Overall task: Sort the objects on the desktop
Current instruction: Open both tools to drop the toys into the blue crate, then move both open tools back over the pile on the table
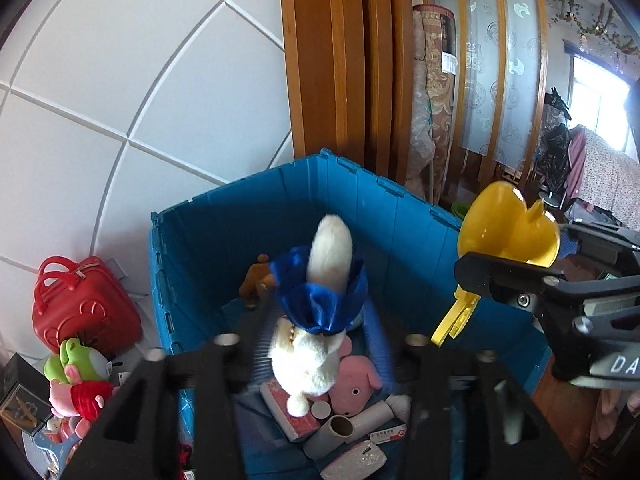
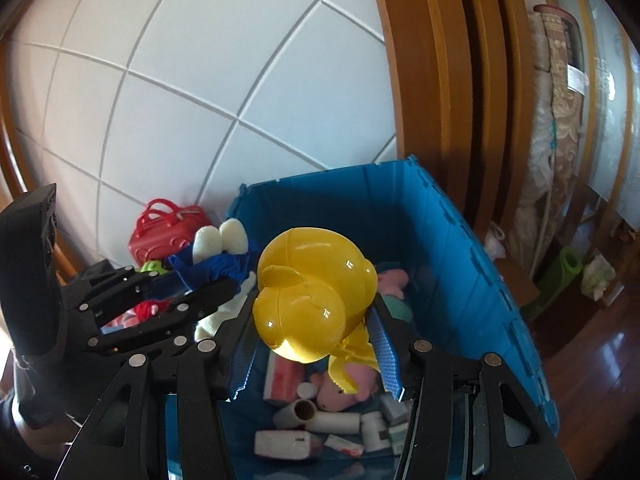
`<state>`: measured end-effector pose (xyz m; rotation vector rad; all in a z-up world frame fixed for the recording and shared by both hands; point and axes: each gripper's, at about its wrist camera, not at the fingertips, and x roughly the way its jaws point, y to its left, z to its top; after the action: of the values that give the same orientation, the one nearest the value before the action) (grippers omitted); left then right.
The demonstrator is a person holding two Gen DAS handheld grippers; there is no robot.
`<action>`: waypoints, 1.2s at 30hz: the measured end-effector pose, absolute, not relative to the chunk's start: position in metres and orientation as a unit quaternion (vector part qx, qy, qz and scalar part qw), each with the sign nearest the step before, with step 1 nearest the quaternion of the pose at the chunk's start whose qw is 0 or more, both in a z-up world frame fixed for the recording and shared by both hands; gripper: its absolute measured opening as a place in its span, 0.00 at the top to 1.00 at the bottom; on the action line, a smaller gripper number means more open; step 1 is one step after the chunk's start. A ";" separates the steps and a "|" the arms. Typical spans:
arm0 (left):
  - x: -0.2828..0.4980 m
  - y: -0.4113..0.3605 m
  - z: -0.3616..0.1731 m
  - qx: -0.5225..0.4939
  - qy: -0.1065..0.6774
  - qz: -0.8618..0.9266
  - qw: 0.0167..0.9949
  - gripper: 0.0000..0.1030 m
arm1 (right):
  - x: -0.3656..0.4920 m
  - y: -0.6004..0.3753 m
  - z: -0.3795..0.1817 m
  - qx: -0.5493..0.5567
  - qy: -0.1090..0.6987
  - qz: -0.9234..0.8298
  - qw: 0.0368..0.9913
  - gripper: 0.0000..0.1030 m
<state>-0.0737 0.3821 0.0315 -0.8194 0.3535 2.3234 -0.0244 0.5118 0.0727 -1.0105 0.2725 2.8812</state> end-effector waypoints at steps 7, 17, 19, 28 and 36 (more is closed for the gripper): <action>-0.067 0.338 0.012 -0.315 0.130 0.900 0.271 0.01 | -0.024 0.506 0.064 -0.326 0.086 0.940 0.043 0.01; -0.042 0.188 -0.032 -0.361 0.044 0.919 0.151 0.01 | -0.027 0.395 0.052 -0.333 0.057 0.936 -0.099 0.01; -0.036 0.155 -0.044 -0.373 0.035 0.919 0.123 0.01 | -0.029 0.366 0.048 -0.338 0.046 0.931 -0.131 0.01; -0.010 0.006 -0.101 -0.430 0.013 0.902 0.020 0.01 | -0.037 0.243 0.011 -0.378 0.019 0.900 -0.216 0.01; 0.009 -0.103 -0.152 -0.475 0.013 0.880 -0.028 0.01 | -0.025 0.143 -0.044 -0.428 -0.004 0.870 -0.246 0.01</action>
<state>0.0092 -0.1032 -0.1523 -1.5178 0.0405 2.8136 -0.0252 0.1427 -0.0438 -1.6060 -0.0163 3.2651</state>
